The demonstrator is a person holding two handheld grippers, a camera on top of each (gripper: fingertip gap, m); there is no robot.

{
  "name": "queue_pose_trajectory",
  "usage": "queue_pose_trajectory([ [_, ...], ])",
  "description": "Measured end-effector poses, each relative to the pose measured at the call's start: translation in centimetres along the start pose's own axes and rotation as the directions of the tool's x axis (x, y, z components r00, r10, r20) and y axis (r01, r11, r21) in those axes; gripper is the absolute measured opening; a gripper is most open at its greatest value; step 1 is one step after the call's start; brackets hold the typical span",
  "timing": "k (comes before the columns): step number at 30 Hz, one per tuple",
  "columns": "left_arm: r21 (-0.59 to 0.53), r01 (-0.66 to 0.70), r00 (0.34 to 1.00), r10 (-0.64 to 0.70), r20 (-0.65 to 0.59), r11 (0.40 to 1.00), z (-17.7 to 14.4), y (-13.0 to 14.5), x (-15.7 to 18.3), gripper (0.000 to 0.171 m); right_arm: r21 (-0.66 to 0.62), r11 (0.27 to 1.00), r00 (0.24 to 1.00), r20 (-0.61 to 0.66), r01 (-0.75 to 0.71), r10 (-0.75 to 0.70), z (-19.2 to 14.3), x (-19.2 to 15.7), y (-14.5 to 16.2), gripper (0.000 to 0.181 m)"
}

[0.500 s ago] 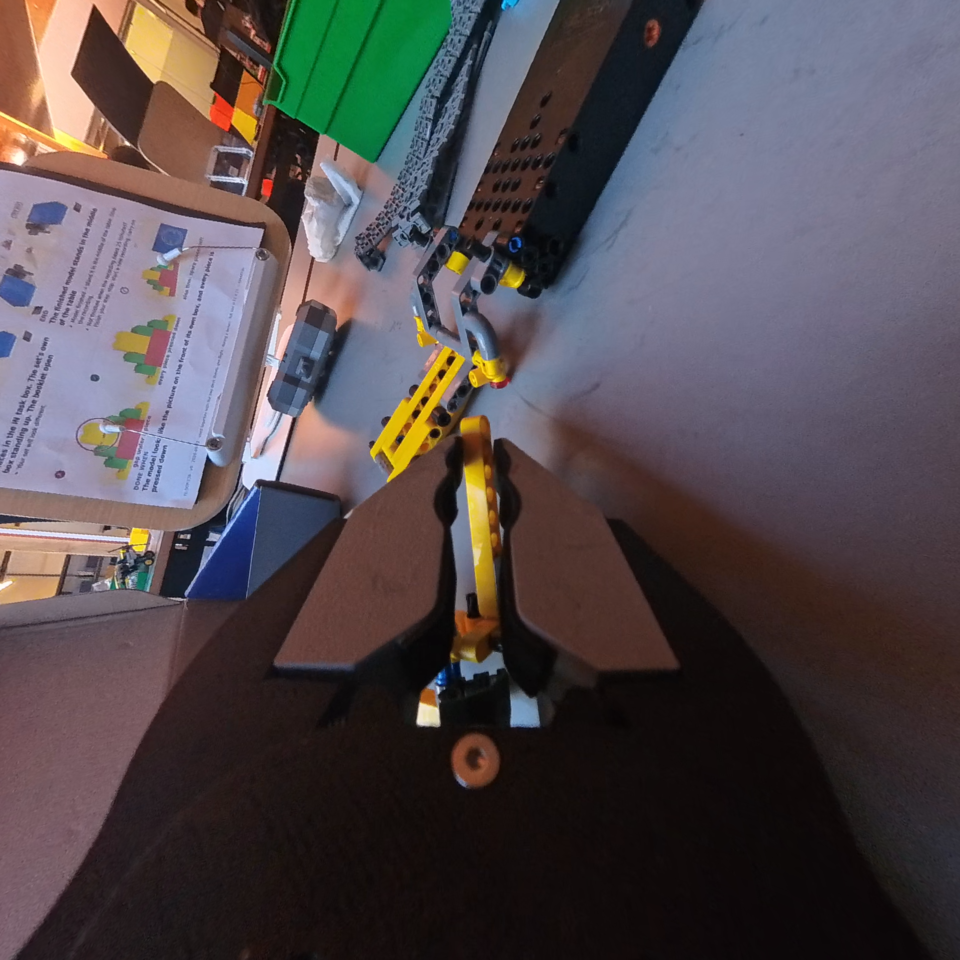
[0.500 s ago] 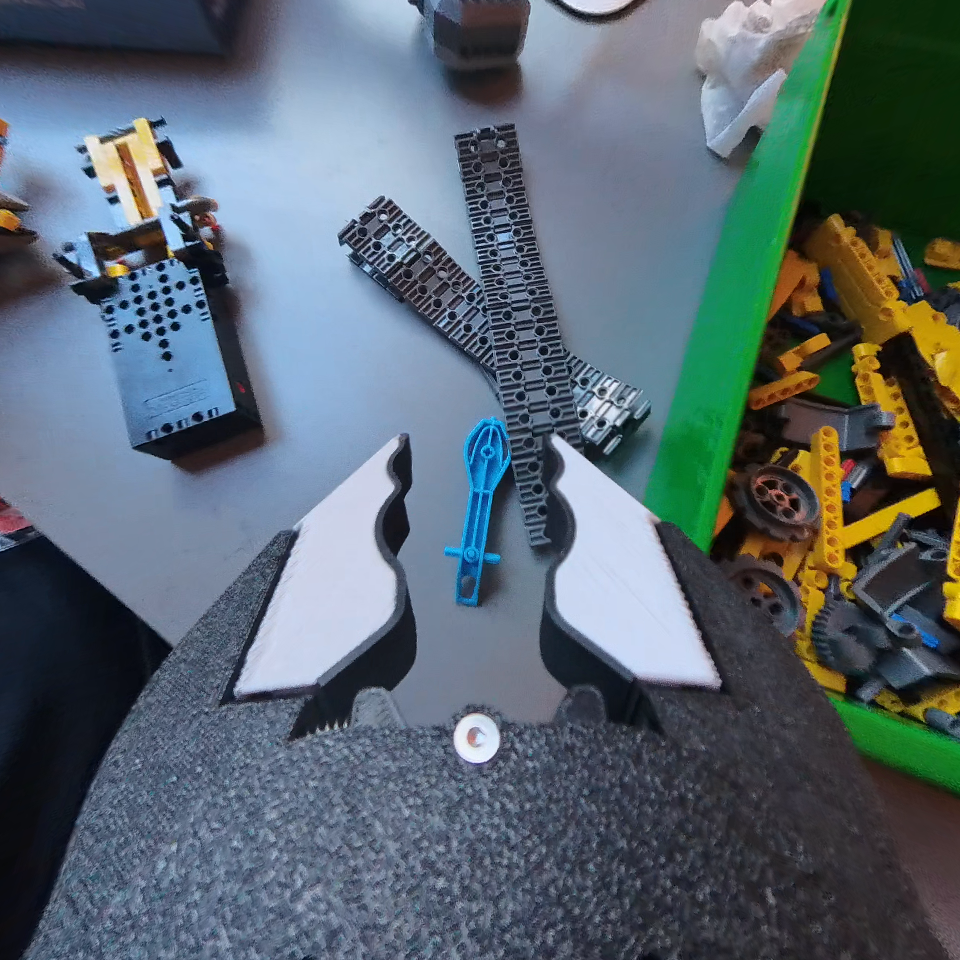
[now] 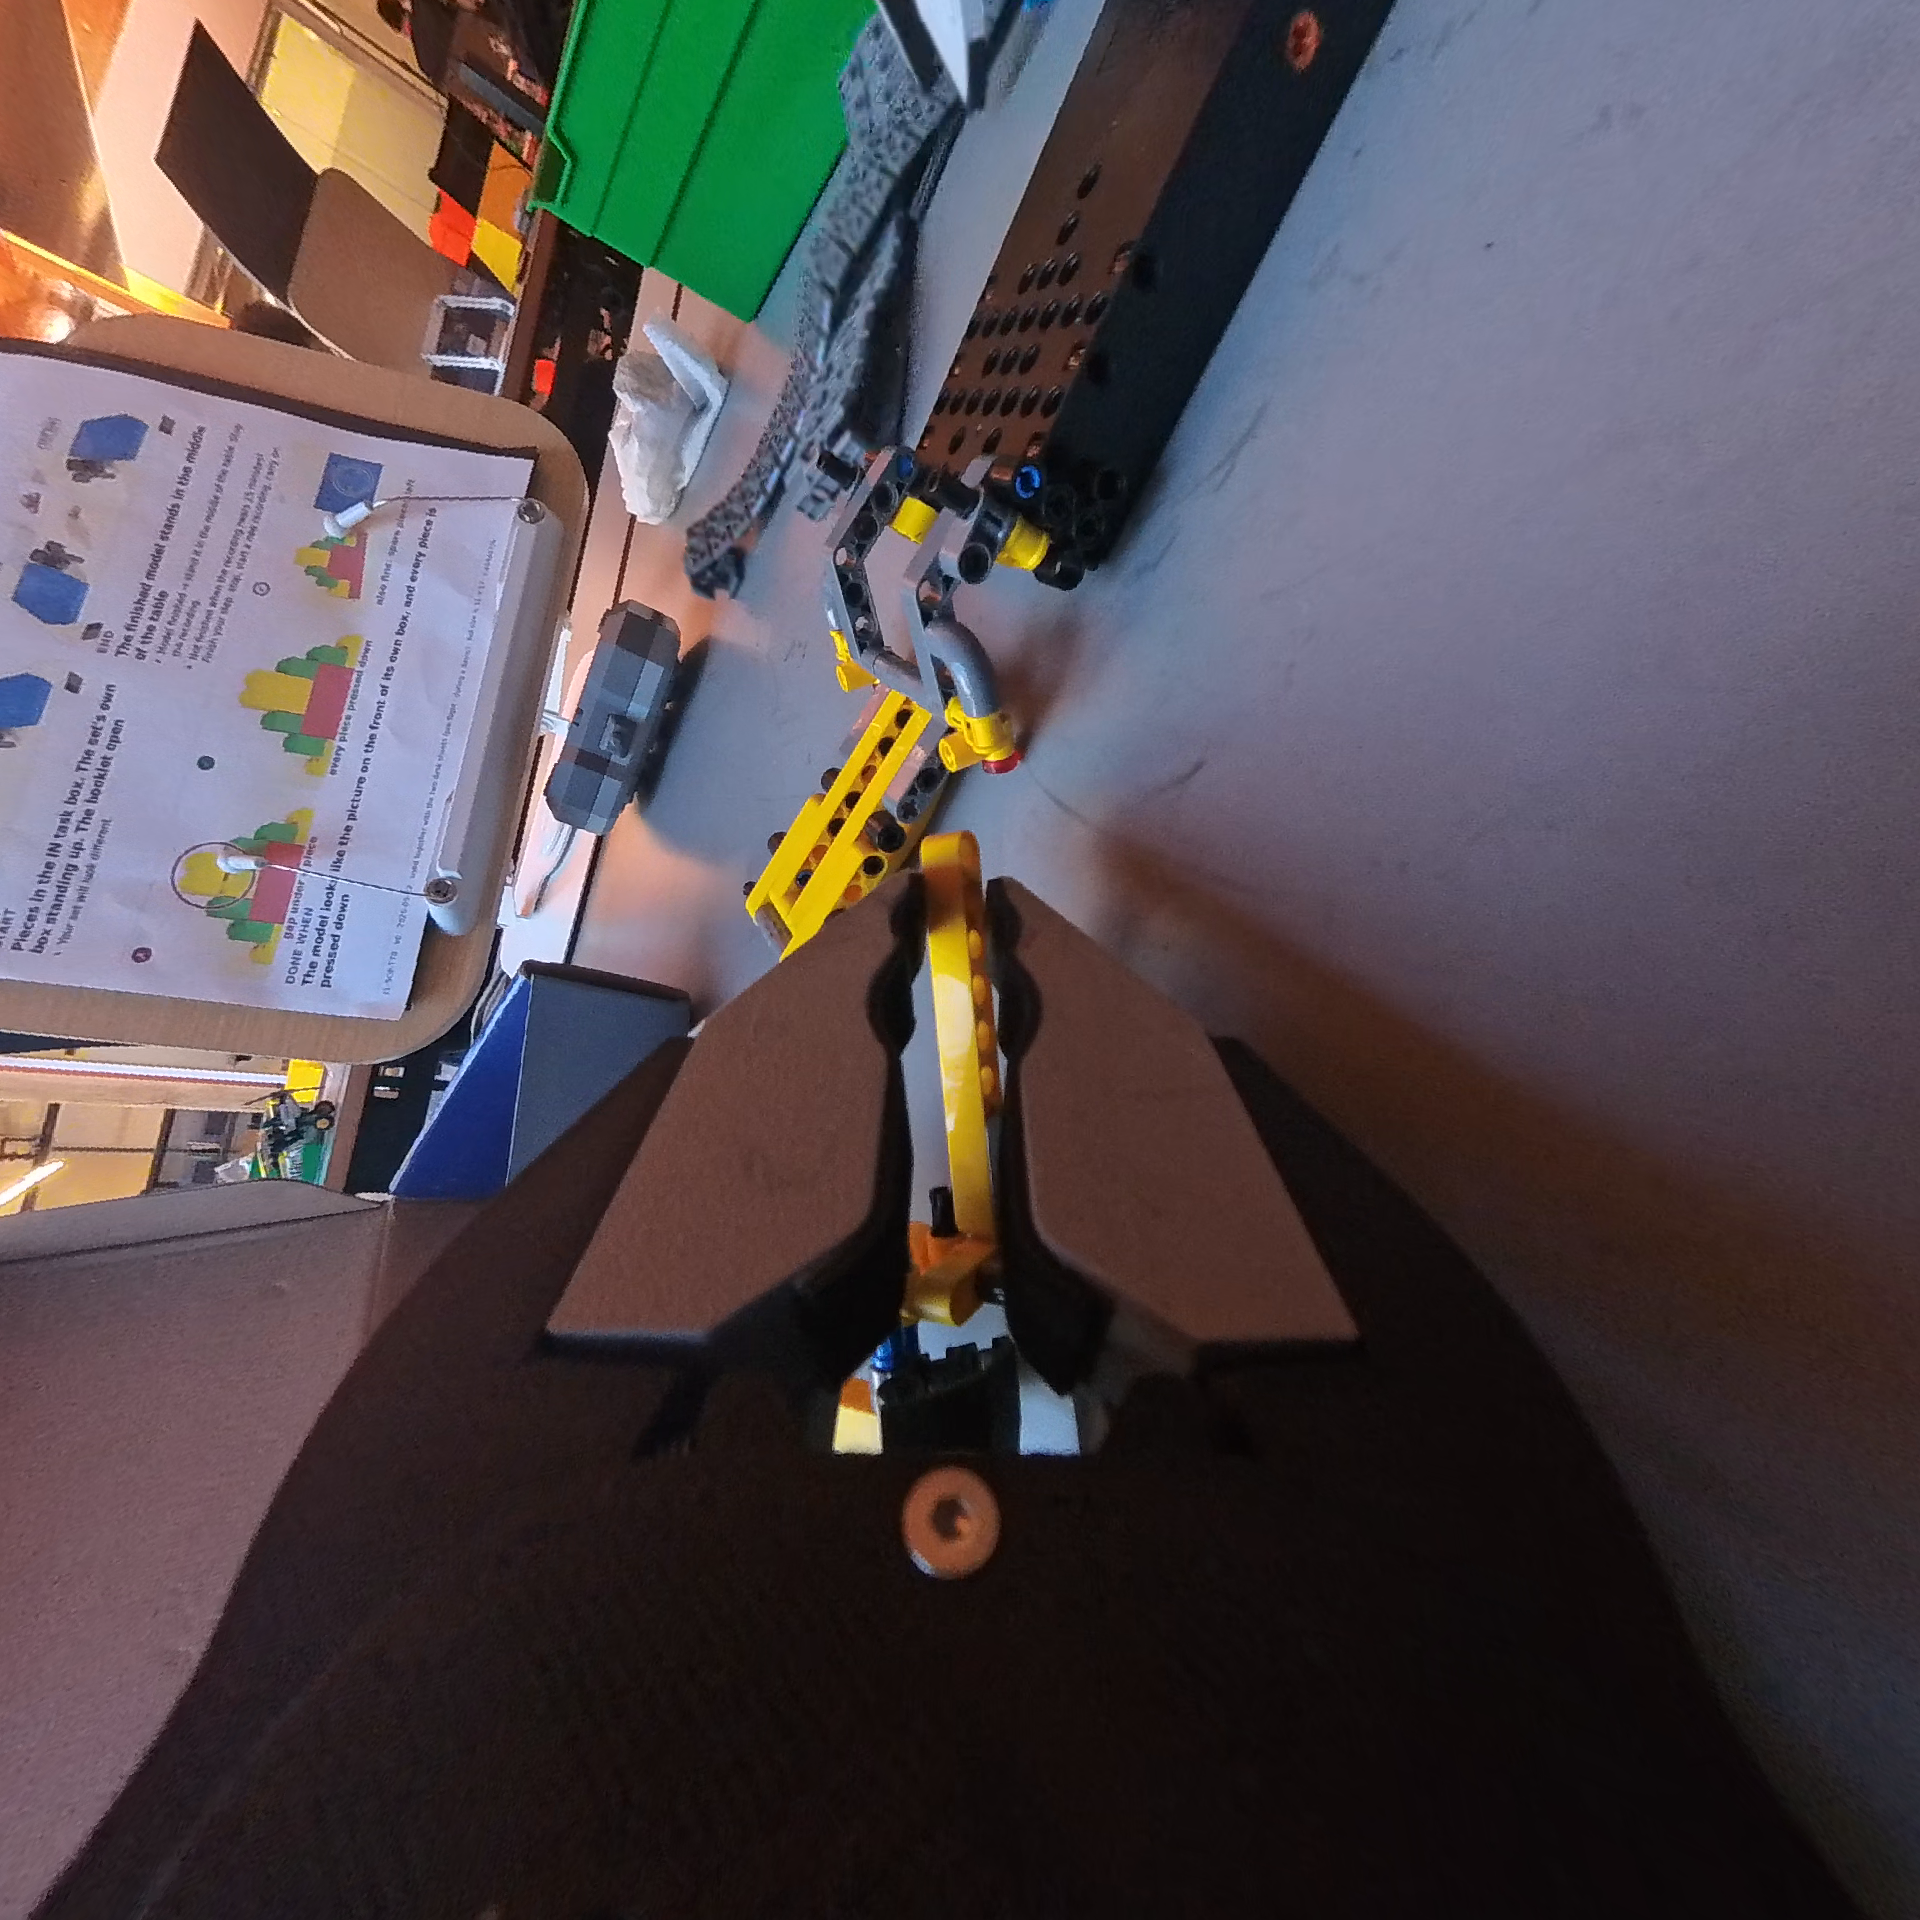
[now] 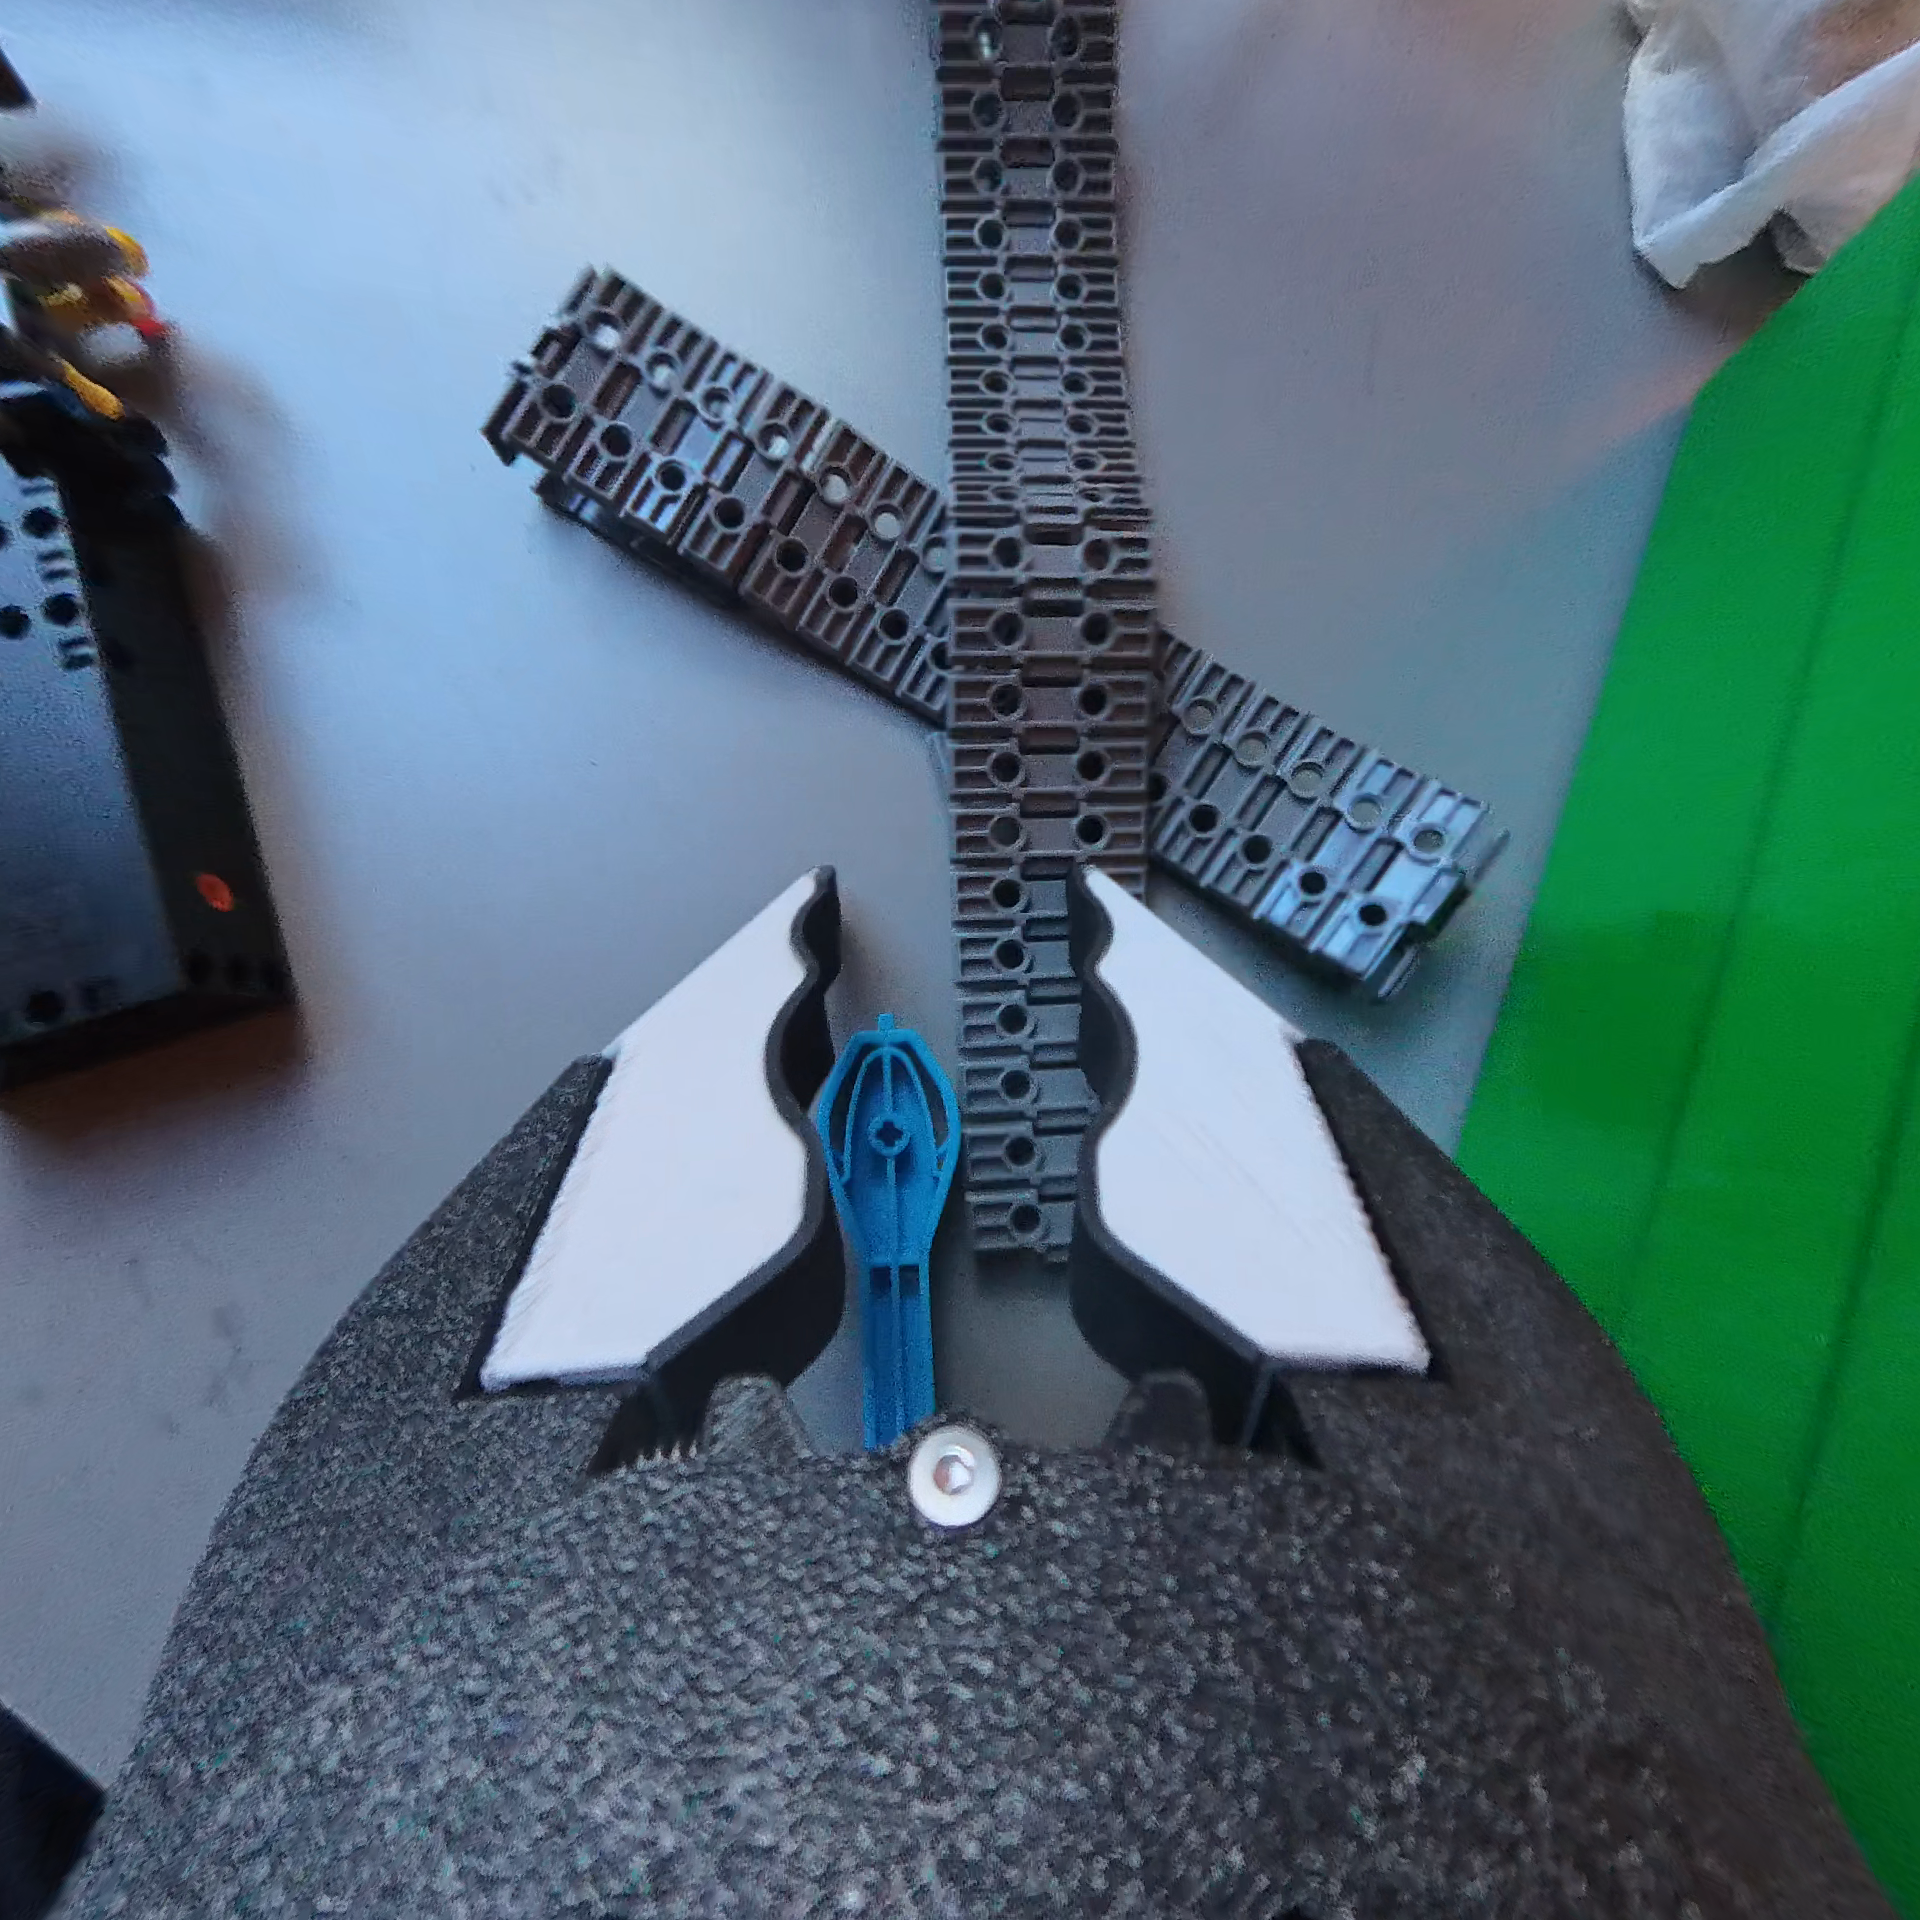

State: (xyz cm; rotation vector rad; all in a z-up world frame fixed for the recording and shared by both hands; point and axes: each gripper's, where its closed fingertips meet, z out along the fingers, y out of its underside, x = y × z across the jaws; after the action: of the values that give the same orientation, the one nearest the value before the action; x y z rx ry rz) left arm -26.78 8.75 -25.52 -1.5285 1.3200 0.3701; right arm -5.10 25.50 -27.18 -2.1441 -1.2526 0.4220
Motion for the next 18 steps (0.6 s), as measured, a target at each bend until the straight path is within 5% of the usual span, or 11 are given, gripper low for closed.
queue_pose_trajectory([
  [8, 0.000, -0.001, 1.000, 0.001, 0.001, 1.000, -0.1, 0.0, 0.0, 0.009, 0.064, 0.998, 0.996, -0.087, 0.024, -0.018, -1.9, 1.4, -1.3, 0.048],
  [12, -0.004, -0.001, 1.000, 0.001, 0.006, 1.000, -0.1, 0.0, 0.0, 0.010, 0.010, 1.000, 0.996, -0.083, 0.019, -0.019, -0.2, 1.2, -0.6, 0.063],
  [18, -0.014, -0.028, 0.997, 0.029, 0.066, 1.000, -0.1, 0.0, -0.9, 0.009, 0.033, 0.998, 0.999, -0.004, 0.049, -0.049, 0.2, -1.0, -1.2, 0.058],
])
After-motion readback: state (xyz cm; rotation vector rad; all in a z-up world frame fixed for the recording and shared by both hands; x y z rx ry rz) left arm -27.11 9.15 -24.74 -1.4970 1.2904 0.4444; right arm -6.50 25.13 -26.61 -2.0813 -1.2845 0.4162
